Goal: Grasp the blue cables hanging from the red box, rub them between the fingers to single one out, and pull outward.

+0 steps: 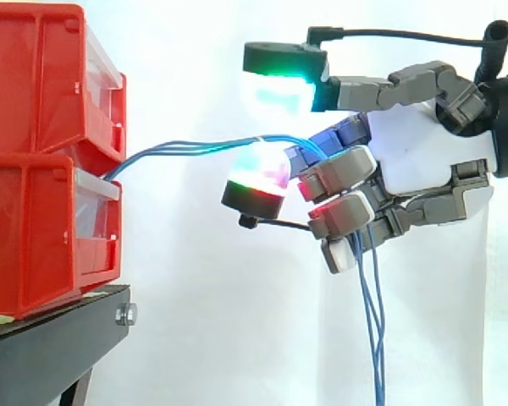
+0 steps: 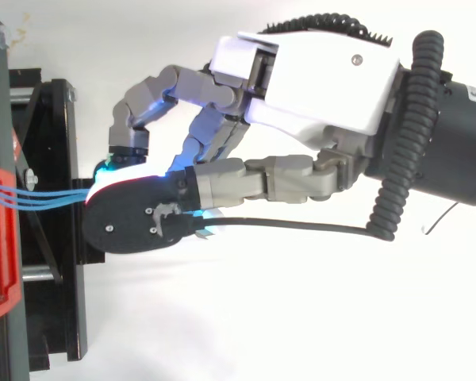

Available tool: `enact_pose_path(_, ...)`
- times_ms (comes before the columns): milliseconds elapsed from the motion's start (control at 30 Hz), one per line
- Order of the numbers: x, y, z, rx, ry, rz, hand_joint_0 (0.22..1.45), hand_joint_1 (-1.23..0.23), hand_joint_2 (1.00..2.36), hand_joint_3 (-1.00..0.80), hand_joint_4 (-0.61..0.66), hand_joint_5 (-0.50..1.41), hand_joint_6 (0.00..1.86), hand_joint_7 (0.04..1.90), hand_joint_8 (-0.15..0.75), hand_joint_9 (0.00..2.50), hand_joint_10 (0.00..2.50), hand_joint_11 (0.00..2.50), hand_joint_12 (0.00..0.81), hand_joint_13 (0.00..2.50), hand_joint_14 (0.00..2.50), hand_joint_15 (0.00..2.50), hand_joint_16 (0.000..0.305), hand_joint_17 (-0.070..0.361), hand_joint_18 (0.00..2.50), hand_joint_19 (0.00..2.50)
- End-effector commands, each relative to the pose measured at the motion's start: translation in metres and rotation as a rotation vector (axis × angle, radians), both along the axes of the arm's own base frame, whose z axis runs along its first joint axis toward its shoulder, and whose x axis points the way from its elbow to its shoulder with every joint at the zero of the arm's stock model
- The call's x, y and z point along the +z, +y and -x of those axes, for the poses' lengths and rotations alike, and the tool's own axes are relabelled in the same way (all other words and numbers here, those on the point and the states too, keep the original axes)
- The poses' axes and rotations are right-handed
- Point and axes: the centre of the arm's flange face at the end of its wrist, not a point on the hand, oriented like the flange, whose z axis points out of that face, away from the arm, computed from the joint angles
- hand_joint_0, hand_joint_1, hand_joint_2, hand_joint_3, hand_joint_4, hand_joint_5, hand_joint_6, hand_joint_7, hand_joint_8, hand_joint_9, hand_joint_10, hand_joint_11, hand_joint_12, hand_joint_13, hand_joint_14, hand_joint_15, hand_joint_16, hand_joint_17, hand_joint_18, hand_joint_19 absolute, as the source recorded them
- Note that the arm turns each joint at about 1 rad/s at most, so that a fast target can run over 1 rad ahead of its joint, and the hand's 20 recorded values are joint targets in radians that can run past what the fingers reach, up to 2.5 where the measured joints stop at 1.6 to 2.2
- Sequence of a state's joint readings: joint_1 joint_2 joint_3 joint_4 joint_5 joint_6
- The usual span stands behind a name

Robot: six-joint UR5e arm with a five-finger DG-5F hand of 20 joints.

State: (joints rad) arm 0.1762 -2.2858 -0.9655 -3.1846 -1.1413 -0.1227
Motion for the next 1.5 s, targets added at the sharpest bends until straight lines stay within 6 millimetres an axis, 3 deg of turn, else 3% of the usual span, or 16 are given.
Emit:
enact_pose_path(0, 0.0, 0.0, 0.0, 0.0, 0.001, 0.0, 0.59, -0.61, 1.02, -0.22, 0.15, -0.15, 0.92, 0.99, 0.262, 1.24, 0.25, 1.5, 0.356, 1.18, 0.03, 1.18, 0.046, 0.103, 0.87, 0.85)
enact_pose_path(200, 0.001, 0.0, 0.0, 0.0, -0.004, -0.001, 0.62, -0.74, 1.02, -0.1, 0.09, -0.14, 0.93, 1.02, 0.287, 1.24, 0.33, 1.46, 0.375, 1.19, 0.03, 1.18, 0.048, 0.108, 0.91, 0.82)
enact_pose_path(400, 0.001, 0.0, -0.001, 0.0, -0.011, -0.002, 0.66, -0.84, 1.02, -0.04, -0.06, -0.16, 0.95, 1.14, 0.245, 1.17, 0.24, 1.54, 0.341, 1.14, 0.03, 1.19, 0.044, 0.098, 0.86, 0.83)
enact_pose_path(567, 0.0, -0.003, -0.002, -0.003, -0.011, 0.011, 0.69, -0.89, 1.02, -0.15, -0.04, -0.18, 0.95, 1.12, 0.238, 1.13, 0.22, 1.55, 0.335, 1.11, 0.03, 1.18, 0.043, 0.097, 0.84, 0.81)
enact_pose_path(700, 0.002, -0.003, -0.002, -0.003, -0.013, 0.009, 0.72, -0.9, 1.01, -0.39, 0.01, -0.18, 0.95, 1.02, 0.23, 1.13, 0.18, 1.54, 0.338, 1.09, 0.03, 1.15, 0.043, 0.097, 0.83, 0.79)
enact_pose_path(800, 0.0, -0.003, -0.002, -0.001, -0.011, 0.009, 0.69, -0.87, 1.0, -0.5, 0.06, -0.17, 0.95, 0.98, 0.235, 1.13, 0.17, 1.54, 0.338, 1.09, 0.03, 1.15, 0.043, 0.096, 0.82, 0.79)
enact_pose_path(900, 0.001, -0.003, -0.001, -0.001, -0.011, 0.009, 0.57, -0.79, 1.0, -0.5, 0.1, -0.17, 0.94, 0.93, 0.249, 1.17, 0.11, 1.53, 0.346, 1.1, 0.03, 1.15, 0.043, 0.097, 0.83, 0.81)
enact_pose_path(933, 0.001, -0.004, -0.001, -0.003, -0.011, 0.009, 0.53, -0.7, 1.0, -0.5, 0.11, -0.17, 0.93, 0.97, 0.261, 1.19, 0.12, 1.54, 0.362, 1.12, 0.03, 1.15, 0.045, 0.101, 0.84, 0.82)
enact_pose_path(1100, 0.006, -0.008, -0.002, -0.004, -0.016, 0.008, 0.55, -0.47, 1.0, -0.5, 0.12, -0.16, 0.91, 1.05, 0.253, 1.24, 0.0, 1.59, 0.349, 1.13, 0.03, 1.15, 0.044, 0.1, 0.84, 0.87)
enact_pose_path(1167, 0.009, -0.01, -0.002, -0.001, -0.015, 0.008, 0.57, -0.46, 1.0, -0.47, 0.12, -0.16, 0.91, 1.06, 0.248, 1.24, 0.0, 1.58, 0.34, 1.12, 0.03, 1.16, 0.044, 0.099, 0.84, 0.88)
enact_pose_path(1367, 0.011, -0.011, -0.002, -0.001, -0.008, 0.013, 0.6, -0.69, 1.01, -0.17, 0.11, -0.15, 0.93, 1.08, 0.279, 1.26, 0.06, 1.52, 0.378, 1.16, 0.03, 1.12, 0.049, 0.11, 0.89, 0.83)
enact_pose_path(1467, 0.011, -0.011, -0.002, -0.001, -0.008, 0.013, 0.63, -0.77, 1.02, -0.08, 0.02, -0.15, 0.93, 1.16, 0.269, 1.26, 0.01, 1.56, 0.366, 1.15, 0.03, 1.13, 0.047, 0.105, 0.89, 0.83)
